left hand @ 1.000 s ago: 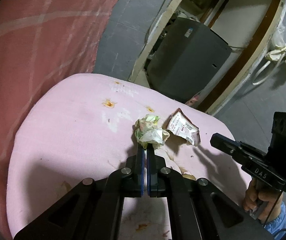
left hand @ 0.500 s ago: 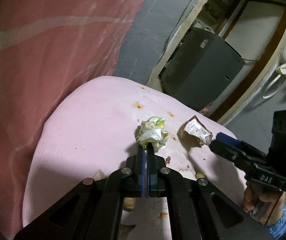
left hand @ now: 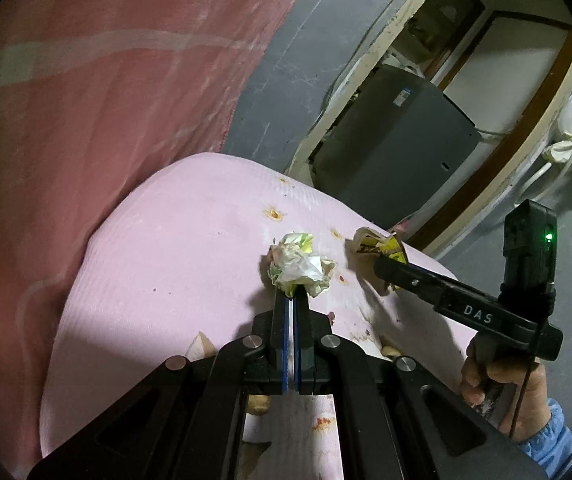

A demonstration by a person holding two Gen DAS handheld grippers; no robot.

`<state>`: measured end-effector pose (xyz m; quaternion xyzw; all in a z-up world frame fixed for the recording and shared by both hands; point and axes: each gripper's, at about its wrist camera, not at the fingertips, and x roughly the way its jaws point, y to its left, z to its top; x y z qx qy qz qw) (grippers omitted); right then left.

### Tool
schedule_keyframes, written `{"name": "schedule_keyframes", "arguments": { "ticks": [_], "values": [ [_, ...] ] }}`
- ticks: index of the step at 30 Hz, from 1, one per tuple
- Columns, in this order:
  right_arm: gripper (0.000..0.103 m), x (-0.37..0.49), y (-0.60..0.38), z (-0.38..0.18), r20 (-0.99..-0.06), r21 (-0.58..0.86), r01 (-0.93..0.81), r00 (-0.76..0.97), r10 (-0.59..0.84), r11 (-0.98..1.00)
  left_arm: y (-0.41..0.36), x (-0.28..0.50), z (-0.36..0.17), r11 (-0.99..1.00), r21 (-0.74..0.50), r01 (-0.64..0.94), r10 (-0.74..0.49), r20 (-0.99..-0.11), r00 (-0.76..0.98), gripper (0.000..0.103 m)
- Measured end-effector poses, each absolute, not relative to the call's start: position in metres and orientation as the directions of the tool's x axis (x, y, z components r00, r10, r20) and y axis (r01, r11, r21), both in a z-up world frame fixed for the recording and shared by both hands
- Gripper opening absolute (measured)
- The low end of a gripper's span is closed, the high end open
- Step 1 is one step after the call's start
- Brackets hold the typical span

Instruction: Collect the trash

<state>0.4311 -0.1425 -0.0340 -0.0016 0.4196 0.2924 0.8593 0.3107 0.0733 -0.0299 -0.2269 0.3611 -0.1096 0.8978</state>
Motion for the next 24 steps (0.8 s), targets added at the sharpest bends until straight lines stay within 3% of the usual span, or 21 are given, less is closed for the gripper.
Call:
{"name": "schedule_keyframes", "arguments": {
  "ticks": [24],
  "values": [
    [0.04, 0.364, -0.167, -0.027, -0.693, 0.221, -0.542, 0.498, 0.522, 0.811, 0.056, 0.266, -0.034, 0.879, -0.455, 0.14, -0.432, -0.64, 0.635, 0.0]
  ]
}}
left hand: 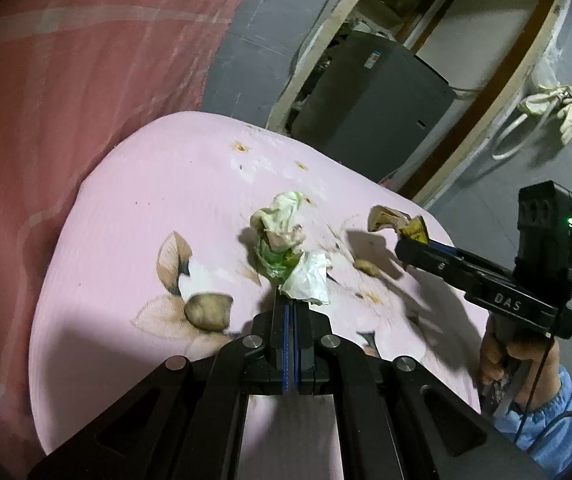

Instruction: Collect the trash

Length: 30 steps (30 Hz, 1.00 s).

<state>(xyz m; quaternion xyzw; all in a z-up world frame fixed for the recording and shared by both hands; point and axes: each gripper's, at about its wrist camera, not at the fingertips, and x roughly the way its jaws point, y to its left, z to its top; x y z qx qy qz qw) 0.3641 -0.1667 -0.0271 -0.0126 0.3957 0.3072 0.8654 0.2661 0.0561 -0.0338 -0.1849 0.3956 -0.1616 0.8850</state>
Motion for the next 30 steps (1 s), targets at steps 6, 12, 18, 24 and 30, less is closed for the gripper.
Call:
{"name": "schedule_keyframes", "arguments": {
  "ticks": [6, 12, 18, 24, 30],
  "values": [
    [0.042, 0.362, -0.168, -0.029, -0.693, 0.239, -0.532, 0.492, 0.526, 0.813, 0.054, 0.251, -0.031, 0.88, -0.446, 0.165, -0.441, -0.636, 0.633, 0.0],
    [0.042, 0.359, -0.165, -0.032, -0.701, 0.241, -0.537, 0.48, 0.528, 0.808, 0.053, 0.24, -0.033, 0.887, -0.43, 0.171, -0.435, -0.651, 0.622, 0.002],
    [0.042, 0.357, -0.165, -0.034, -0.699, 0.242, -0.537, 0.481, 0.528, 0.808, 0.05, 0.235, -0.031, 0.902, -0.388, 0.191, -0.415, -0.651, 0.636, 0.019],
    [0.042, 0.355, -0.167, -0.033, -0.691, 0.241, -0.533, 0.493, 0.529, 0.811, 0.052, 0.233, -0.029, 0.904, -0.392, 0.17, -0.402, -0.642, 0.653, 0.038],
    [0.042, 0.355, -0.168, -0.033, -0.69, 0.247, -0.532, 0.49, 0.532, 0.81, 0.051, 0.244, -0.027, 0.91, -0.402, 0.099, -0.363, -0.66, 0.658, 0.039]
  ]
}}
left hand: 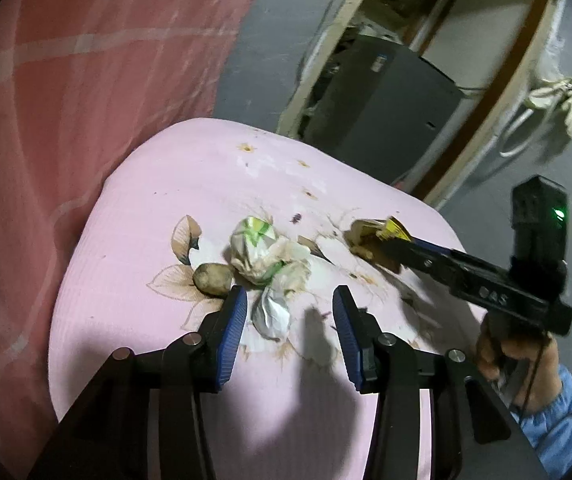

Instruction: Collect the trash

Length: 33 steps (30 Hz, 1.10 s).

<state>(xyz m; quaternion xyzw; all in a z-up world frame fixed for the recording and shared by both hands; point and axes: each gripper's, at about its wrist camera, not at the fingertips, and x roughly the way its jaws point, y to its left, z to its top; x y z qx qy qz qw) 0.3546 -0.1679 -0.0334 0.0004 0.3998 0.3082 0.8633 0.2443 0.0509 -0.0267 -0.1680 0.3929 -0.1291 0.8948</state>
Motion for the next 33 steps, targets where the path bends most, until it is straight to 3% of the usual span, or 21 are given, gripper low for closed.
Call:
{"name": "schedule_keyframes", "arguments": {
  "ticks": [4, 6, 10, 16, 25, 33],
  "values": [
    [0.04, 0.355, -0.168, -0.034, -0.688, 0.248, -0.53, 0.493, 0.533, 0.811, 0.047, 0.251, -0.026, 0.926, -0.373, 0.055, -0.313, -0.678, 0.665, 0.038],
    [0.038, 0.354, -0.168, -0.034, -0.686, 0.246, -0.532, 0.494, 0.533, 0.81, 0.044, 0.253, -0.026, 0.936, -0.35, 0.048, -0.291, -0.687, 0.666, 0.022],
    [0.037, 0.349, -0.166, -0.032, -0.684, 0.22, -0.543, 0.506, 0.525, 0.81, 0.037, 0.255, -0.03, 0.952, -0.304, 0.047, -0.258, -0.708, 0.657, 0.01],
    [0.037, 0.334, -0.178, -0.025, -0.636, 0.223, -0.539, 0.551, 0.54, 0.813, 0.021, 0.25, -0.023, 0.952, -0.29, 0.098, -0.276, -0.671, 0.688, 0.009],
    [0.036, 0.28, -0.237, 0.021, -0.4, 0.211, -0.471, 0.758, 0.515, 0.857, -0.037, 0.234, 0.017, 0.945, -0.24, 0.225, -0.319, -0.511, 0.798, 0.009],
    [0.036, 0.245, -0.311, 0.058, -0.221, 0.233, -0.352, 0.889, 0.401, 0.907, -0.107, 0.238, 0.047, 0.913, -0.21, 0.349, -0.406, -0.401, 0.821, 0.009]
  ]
}}
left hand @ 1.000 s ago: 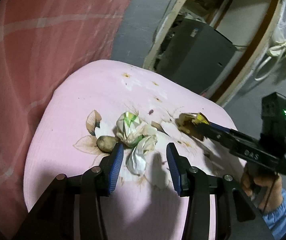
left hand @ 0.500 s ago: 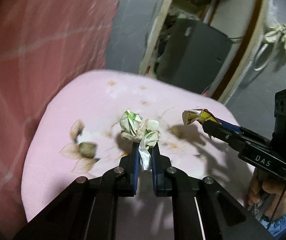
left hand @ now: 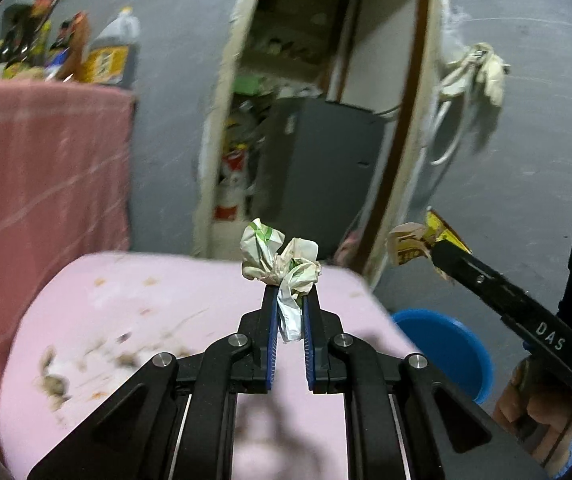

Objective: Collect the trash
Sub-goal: 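Carry the wrapper with the left tool while the right tool carries the packet to the basin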

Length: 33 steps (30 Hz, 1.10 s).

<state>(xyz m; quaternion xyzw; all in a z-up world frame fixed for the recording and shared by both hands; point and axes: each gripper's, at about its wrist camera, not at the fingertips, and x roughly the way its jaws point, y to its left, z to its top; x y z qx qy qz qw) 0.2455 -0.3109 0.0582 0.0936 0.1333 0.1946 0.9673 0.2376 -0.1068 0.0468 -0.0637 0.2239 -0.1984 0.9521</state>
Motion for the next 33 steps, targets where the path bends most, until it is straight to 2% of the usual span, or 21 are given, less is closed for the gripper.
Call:
{"name": "schedule_keyframes", "arguments": {
  "ticks": [6, 12, 18, 25, 28, 29, 30, 33],
  "values": [
    [0.036, 0.225, -0.37, 0.069, -0.146, 0.243, -0.206, 0.958, 0.245, 0.948, -0.172, 0.247, 0.056, 0.866, -0.204, 0.457, -0.5, -0.341, 0.796, 0.009],
    [0.036, 0.213, -0.423, 0.065, -0.141, 0.228, -0.043, 0.987, 0.077, 0.973, -0.233, 0.258, 0.055, 0.816, -0.209, 0.539, -0.578, -0.335, 0.744, 0.009],
    [0.036, 0.209, -0.454, 0.049, -0.184, 0.209, 0.054, 0.983, -0.015, 0.976, -0.286, 0.272, 0.044, 0.779, -0.207, 0.592, -0.621, -0.383, 0.684, 0.009],
    [0.037, 0.218, -0.488, 0.016, -0.275, 0.276, 0.113, 0.961, -0.034, 0.954, -0.315, 0.295, 0.011, 0.762, -0.244, 0.6, -0.629, -0.499, 0.595, 0.011],
    [0.039, 0.217, -0.492, 0.014, -0.285, 0.286, 0.131, 0.957, -0.046, 0.949, -0.323, 0.3, -0.005, 0.759, -0.257, 0.598, -0.622, -0.556, 0.551, 0.023],
    [0.043, 0.217, -0.493, 0.014, -0.287, 0.289, 0.135, 0.957, -0.049, 0.948, -0.324, 0.301, -0.008, 0.76, -0.265, 0.593, -0.621, -0.566, 0.543, 0.032],
    [0.044, 0.216, -0.494, 0.013, -0.288, 0.294, 0.138, 0.956, -0.05, 0.946, -0.324, 0.302, -0.012, 0.761, -0.277, 0.586, -0.622, -0.57, 0.538, 0.036],
    [0.044, 0.216, -0.493, 0.013, -0.295, 0.293, 0.141, 0.954, -0.051, 0.946, -0.321, 0.304, -0.016, 0.766, -0.286, 0.576, -0.617, -0.577, 0.535, 0.036]
  ]
}}
